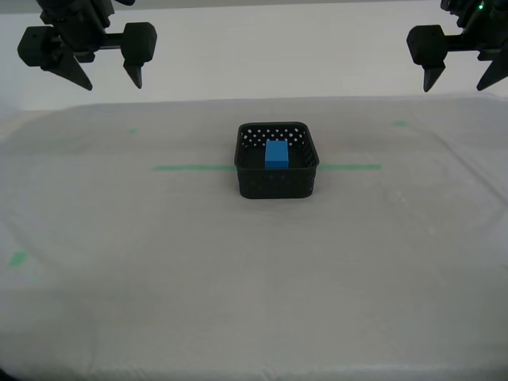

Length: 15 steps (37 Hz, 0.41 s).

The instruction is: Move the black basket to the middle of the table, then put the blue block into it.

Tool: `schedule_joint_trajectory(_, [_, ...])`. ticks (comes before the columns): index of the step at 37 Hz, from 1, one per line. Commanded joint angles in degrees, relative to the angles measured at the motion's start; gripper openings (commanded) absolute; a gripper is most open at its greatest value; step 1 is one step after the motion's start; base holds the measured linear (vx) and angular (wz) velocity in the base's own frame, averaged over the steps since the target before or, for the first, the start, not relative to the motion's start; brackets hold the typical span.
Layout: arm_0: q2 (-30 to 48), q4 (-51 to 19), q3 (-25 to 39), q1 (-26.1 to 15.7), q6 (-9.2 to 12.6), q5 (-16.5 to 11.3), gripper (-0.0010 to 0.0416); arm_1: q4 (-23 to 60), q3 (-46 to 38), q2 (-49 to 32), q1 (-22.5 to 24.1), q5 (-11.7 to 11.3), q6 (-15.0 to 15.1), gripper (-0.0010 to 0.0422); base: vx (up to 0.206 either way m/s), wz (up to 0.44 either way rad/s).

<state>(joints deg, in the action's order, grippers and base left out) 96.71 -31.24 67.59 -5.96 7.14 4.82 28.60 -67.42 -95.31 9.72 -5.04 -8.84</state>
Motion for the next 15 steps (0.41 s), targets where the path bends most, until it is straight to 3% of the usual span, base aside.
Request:
schedule_joint_trajectory(1, [-0.02, 0.0, 0.02, -0.02, -0.07, 0.15, 0.0399, -0.02, -0.07, -0.02, 0.0, 0.11, 0.2, 0.04, 0.0, 0.0])
schedule_joint_trajectory(15, [-0.02, 0.0, 0.02, -0.02, -0.07, 0.15, 0.0398, -0.02, -0.07, -0.02, 0.0, 0.11, 0.2, 0.04, 0.0, 0.0])
